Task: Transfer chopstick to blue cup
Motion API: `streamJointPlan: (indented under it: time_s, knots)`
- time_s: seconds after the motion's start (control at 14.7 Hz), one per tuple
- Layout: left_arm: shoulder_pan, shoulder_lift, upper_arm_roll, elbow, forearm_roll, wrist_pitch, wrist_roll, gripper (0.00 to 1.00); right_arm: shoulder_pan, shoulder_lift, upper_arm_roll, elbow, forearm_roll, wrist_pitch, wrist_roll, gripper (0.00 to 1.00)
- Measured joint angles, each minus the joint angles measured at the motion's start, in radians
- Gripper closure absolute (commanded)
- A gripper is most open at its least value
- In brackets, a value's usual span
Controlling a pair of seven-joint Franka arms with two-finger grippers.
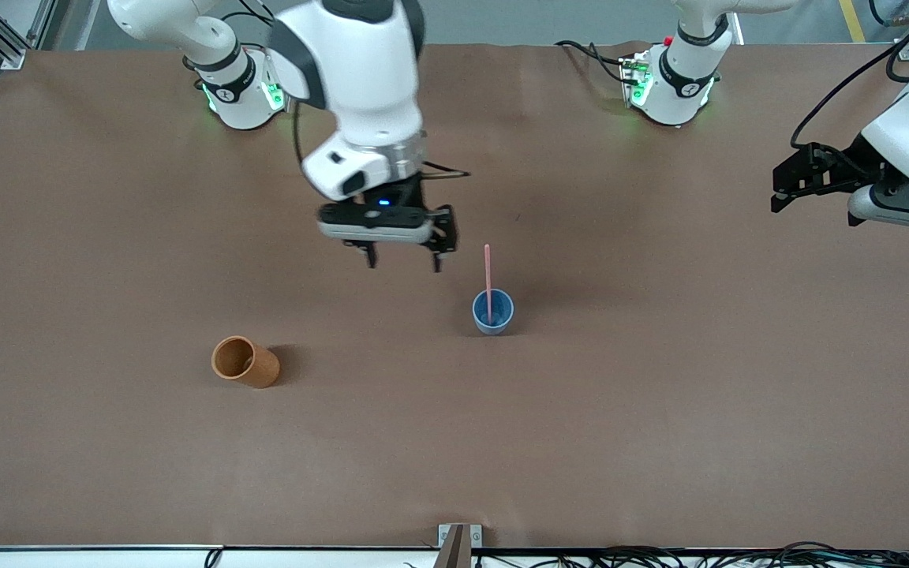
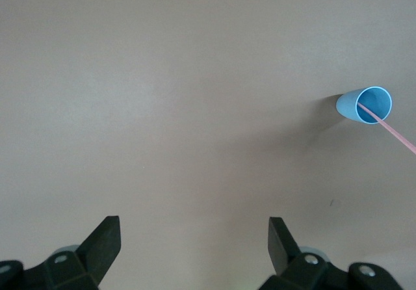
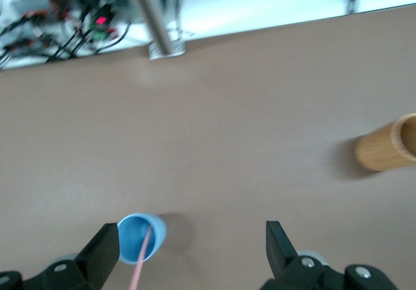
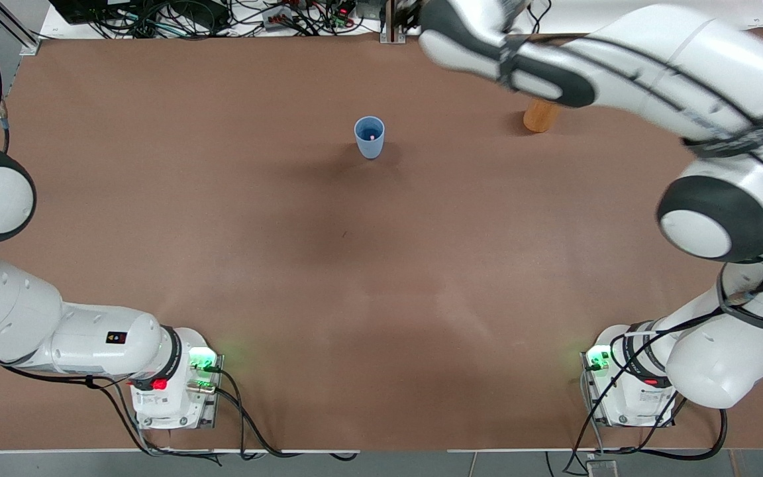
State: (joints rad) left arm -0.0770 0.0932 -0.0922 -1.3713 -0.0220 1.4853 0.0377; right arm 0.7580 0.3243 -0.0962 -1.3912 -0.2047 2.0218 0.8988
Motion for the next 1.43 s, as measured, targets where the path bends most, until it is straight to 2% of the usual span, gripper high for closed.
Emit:
streamJointPlan:
  time_s: [0.2, 0.41, 0.68, 1.09, 1.43]
  knots:
    - [0.0, 0.008, 0.0, 0.0, 0.0, 0.0, 0.0, 0.0, -0.09, -0.095, -0.001, -0.083, 0.048, -0.038, -0.13, 0.0]
    - [0.0, 0.009, 0.0, 0.0, 0.0, 0.001, 0.0, 0.0, -0.187, -0.168, -0.002, -0.123, 0.081, -0.182, -0.254, 0.01]
    - [0.0, 0.009, 0.005, 0.001, 0.0, 0.001, 0.001, 0.0, -0.269, -0.219, -0.002, -0.148, 0.084, -0.353, -0.3, 0.02]
    - [0.001, 0.009, 0.02, 0.001, 0.0, 0.001, 0.005, 0.0, -0.43, -0.282, -0.003, -0.272, 0.085, -0.363, -0.5, 0.03]
    - [0.001, 0.009, 0.021, 0.001, 0.0, 0.001, 0.005, 0.0, -0.618, -0.301, -0.005, -0.292, 0.157, -0.36, -0.694, 0.01]
